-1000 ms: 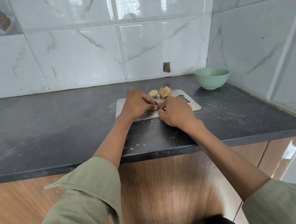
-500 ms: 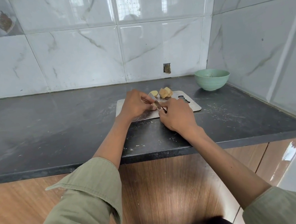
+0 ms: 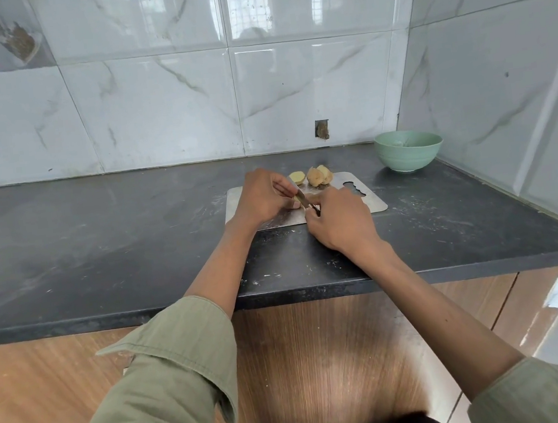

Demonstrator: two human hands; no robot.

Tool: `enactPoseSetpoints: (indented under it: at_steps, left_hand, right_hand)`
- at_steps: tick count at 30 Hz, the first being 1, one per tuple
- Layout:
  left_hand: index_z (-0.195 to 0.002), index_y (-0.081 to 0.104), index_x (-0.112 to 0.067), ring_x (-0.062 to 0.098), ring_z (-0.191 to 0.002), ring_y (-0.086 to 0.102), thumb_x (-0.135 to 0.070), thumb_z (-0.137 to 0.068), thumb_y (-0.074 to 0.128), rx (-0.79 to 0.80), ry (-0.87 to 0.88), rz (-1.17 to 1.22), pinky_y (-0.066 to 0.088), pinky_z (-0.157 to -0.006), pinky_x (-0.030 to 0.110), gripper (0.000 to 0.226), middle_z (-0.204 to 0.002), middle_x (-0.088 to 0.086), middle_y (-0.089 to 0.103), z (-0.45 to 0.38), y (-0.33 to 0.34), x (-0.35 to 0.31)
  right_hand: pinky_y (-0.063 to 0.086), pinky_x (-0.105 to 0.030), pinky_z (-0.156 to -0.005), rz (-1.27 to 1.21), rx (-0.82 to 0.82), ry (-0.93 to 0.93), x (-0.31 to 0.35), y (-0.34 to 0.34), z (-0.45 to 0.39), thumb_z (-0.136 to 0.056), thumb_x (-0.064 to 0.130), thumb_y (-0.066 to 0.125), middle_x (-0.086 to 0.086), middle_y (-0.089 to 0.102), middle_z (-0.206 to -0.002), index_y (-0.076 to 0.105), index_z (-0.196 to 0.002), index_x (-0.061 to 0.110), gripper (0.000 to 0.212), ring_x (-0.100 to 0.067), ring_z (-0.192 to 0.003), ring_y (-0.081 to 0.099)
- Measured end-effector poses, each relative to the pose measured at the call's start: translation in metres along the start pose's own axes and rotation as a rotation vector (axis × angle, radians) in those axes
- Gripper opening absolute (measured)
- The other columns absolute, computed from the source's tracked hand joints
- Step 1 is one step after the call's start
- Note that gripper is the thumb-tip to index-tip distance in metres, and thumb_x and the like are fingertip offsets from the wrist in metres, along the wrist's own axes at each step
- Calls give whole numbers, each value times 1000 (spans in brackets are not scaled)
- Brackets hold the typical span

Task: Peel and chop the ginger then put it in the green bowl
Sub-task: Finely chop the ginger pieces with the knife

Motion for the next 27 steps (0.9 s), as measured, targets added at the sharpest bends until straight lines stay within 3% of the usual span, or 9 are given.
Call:
enactPoseSetpoints:
  at_steps: [9,13,16,19,24,27]
  left_hand:
    - [-80,81,-8,17,-71,77,6,-62,94,-24,-21,-33,64,-76,35,26,-73,6,78,2,0,-3]
    - [-80,81,-10,13,-68,76,0,-62,96,-25,-25,-71,62,-72,28,25,-72,2,77,1,0,-2]
    - [-81,82,-10,14,-69,76,-2,-63,95,-35,-15,-75,62,-72,28,24,-72,2,77,2,0,-3]
    - [-82,82,-10,14,-70,75,-3,-64,95,-32,-12,-79,62,-73,27,23,-73,3,78,3,-1,-3]
    - [-86,80,-6,12,-72,74,2,-66,93,1,-5,-59,62,-74,29,26,-79,7,78,1,1,-3]
    - [-92,78,-6,17,-75,75,0,-65,94,3,2,-67,62,-75,31,32,-82,8,77,0,1,-2]
  right_hand:
    - [40,-36,-72,21,68,5,-2,5,-8,-92,34,53,-12,64,-101,68,-104,16,26,-37,-99,60]
    - [35,-33,-69,41,115,-3,8,5,-17,-90,27,54,-9,54,-87,60,-91,12,16,-38,-98,62]
    - [37,-34,-71,41,68,7,5,6,-14,-94,29,54,-14,64,-102,65,-101,11,23,-38,-101,61]
    - [39,-34,-70,33,38,0,1,11,-11,-92,38,51,-13,67,-104,72,-107,22,31,-35,-99,61]
    - [47,-33,-70,-214,35,50,-15,8,-16,-93,53,54,0,67,-89,76,-116,43,33,-28,-90,65]
    - [49,-31,-68,-273,51,74,-21,9,-17,-92,60,55,8,62,-75,76,-115,45,34,-25,-82,67]
Point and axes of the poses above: each hand's wrist, its own z-axis away from the middle knuckle, its own y-axis out of the palm, x = y × z, the point moved 5 cm from there along -z, towards the middle knuckle
